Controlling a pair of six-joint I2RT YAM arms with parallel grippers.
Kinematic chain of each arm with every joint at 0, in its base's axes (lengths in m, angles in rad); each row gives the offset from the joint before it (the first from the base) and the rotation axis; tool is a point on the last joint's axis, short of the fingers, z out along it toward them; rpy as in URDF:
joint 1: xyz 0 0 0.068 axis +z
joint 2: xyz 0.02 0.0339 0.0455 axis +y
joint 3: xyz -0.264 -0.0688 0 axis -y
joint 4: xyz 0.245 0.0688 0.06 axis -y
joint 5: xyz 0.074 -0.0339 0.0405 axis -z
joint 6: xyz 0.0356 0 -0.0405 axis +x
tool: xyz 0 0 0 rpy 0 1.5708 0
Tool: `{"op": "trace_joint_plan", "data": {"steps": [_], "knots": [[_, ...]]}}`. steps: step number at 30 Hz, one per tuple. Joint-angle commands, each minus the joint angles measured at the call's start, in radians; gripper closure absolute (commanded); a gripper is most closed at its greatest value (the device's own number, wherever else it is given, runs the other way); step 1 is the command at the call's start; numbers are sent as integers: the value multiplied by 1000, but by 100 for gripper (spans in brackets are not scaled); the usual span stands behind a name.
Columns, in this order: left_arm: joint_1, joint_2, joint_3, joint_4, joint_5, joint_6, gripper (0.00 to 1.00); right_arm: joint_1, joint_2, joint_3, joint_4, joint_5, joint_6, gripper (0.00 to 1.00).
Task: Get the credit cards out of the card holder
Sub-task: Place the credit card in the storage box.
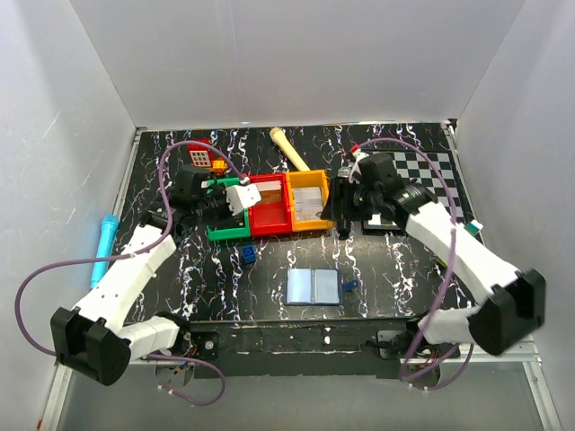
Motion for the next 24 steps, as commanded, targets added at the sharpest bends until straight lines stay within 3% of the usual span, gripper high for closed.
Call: {"op": "trace_joint_plan", "data": {"steps": [1, 5, 9, 15, 24], "knots": [[53, 21, 10, -44, 104, 190, 100, 47, -196, -97, -2, -74, -11, 28], [102, 15, -61, 19, 259, 283, 100, 60, -365, -205, 6, -154, 20, 29], [215, -43, -210, 290, 495, 241, 100, 74, -484, -261, -17, -188, 44, 30], [223, 73, -158, 298, 517, 273, 100, 77, -639, -289, -43, -163, 52, 30], [257, 125, -158, 300, 463, 271, 100, 77, -650, -323, -34, -181, 46, 30]]}}
